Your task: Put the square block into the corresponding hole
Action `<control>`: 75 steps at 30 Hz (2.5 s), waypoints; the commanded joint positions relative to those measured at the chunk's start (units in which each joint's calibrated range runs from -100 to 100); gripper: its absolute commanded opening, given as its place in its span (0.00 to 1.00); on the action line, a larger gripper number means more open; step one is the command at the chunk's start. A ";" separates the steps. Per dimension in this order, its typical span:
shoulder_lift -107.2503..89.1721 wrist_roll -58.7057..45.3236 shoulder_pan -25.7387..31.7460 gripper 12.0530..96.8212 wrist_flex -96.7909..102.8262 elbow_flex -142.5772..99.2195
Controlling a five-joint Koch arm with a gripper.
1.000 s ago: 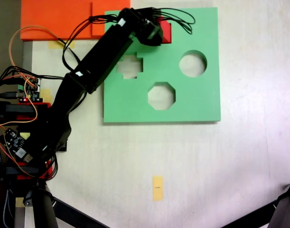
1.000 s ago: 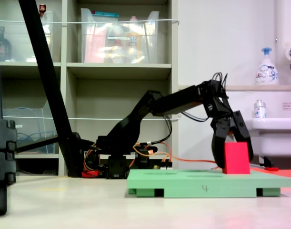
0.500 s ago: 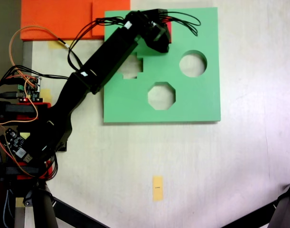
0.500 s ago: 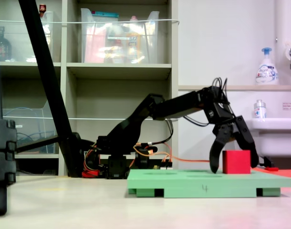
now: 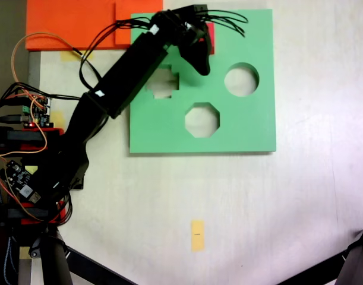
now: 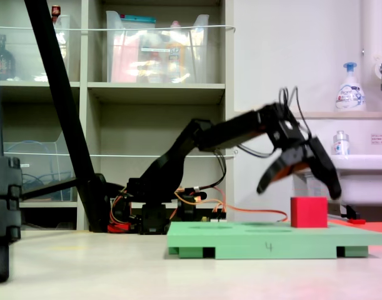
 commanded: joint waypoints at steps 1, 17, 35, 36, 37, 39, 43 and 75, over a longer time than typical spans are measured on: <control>-13.19 -4.05 0.24 0.98 -4.68 1.88; -65.14 -34.09 -17.14 0.96 -21.44 1.28; -130.09 -57.58 -30.77 0.53 70.62 -115.27; -130.51 -59.00 -30.28 0.51 79.48 -123.95; -130.51 -61.39 -29.74 0.49 86.51 -132.22; -130.51 -66.42 -28.82 0.48 97.29 -146.18; -130.51 -67.40 -27.74 0.46 97.48 -160.84; -130.51 -66.96 -27.35 0.44 80.92 -170.41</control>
